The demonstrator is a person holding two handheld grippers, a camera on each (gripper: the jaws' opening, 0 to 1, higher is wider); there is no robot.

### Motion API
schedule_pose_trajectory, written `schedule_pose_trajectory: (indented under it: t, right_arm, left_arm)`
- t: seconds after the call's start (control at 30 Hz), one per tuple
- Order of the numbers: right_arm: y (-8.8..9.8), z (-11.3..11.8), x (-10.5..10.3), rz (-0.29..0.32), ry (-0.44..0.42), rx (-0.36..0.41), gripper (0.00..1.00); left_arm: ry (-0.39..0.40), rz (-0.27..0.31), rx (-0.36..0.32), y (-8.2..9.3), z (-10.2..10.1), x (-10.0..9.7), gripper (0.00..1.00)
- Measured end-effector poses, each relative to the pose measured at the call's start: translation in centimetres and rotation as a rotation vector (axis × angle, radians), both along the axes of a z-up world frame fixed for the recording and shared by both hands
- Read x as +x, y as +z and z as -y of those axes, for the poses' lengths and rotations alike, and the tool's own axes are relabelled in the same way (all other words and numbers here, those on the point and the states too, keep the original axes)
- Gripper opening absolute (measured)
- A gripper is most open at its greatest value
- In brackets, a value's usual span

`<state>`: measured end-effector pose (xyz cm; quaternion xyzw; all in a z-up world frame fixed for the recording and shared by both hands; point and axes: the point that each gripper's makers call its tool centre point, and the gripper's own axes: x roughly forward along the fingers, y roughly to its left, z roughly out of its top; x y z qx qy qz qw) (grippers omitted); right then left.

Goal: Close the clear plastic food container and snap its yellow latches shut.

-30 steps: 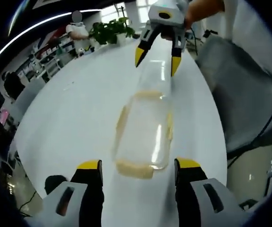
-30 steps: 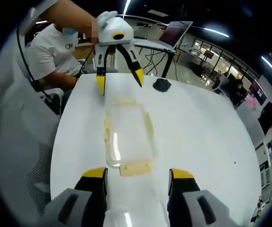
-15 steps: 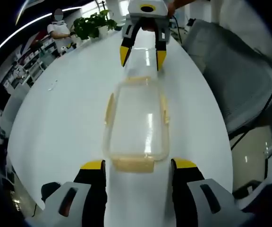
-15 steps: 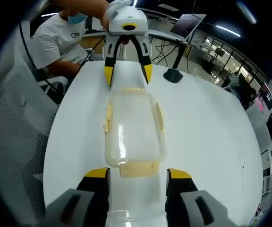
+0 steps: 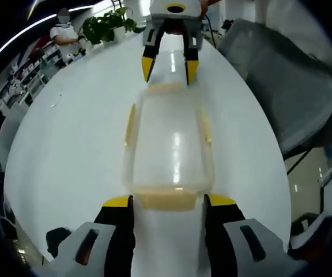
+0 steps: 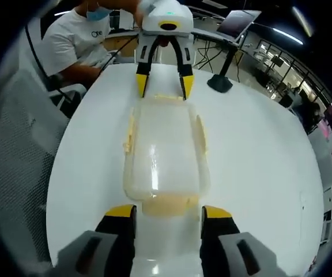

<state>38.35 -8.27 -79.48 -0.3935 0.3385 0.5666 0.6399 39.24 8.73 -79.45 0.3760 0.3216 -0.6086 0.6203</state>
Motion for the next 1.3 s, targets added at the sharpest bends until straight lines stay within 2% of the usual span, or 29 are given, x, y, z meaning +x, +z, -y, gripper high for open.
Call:
schedule_pose_trajectory:
  t: [0.07,0.13,0.17,0.33,0.73,0.97,1.03,1.3]
  right_arm:
    - [-0.1,-0.2,-0.1,-0.008,0.011,0.002,0.38]
    - [-0.2,-0.2,-0.1,-0.012,0.015,-0.002,0.38]
    - [-0.4,-0.3,-0.1,-0.016,0.017,-0.01,0.38]
    - [-0.6,-0.5,0.1,-0.02,0.028,-0.012,0.37]
    - [-0.9,-0.6,-0.1,-0.094,0.05,-0.01,0.36]
    - [-1.0,-0.5,-0.1,-0.123,0.053,-0.001,0.35]
    - [-0.9,-0.6,-0.2,-0.1,0.078,-0.001,0.35]
    - [1.1,-0.1,-0.2,-0.09,0.091,0.004,0.35]
  left_arm:
    - [0.009,0.023,0.002,0.0,0.0,0.5,0.41]
    - [0.019,-0.004,-0.012,0.1,0.2,0.4,0.42]
    - [0.006,0.006,-0.008,0.1,0.2,0.4,0.41]
    - [-0.003,-0.024,0.004,-0.4,0.2,0.1,0.38]
    - [0.0,-0.059,0.013,-0.4,0.4,-0.1,0.38]
    - [0.002,-0.044,0.015,-0.3,0.3,-0.4,0.37]
    - [0.004,-0.038,0.023,-0.3,0.2,-0.4,0.36]
    - [0.035,-0.047,0.024,1.9,0.7,-1.0,0.36]
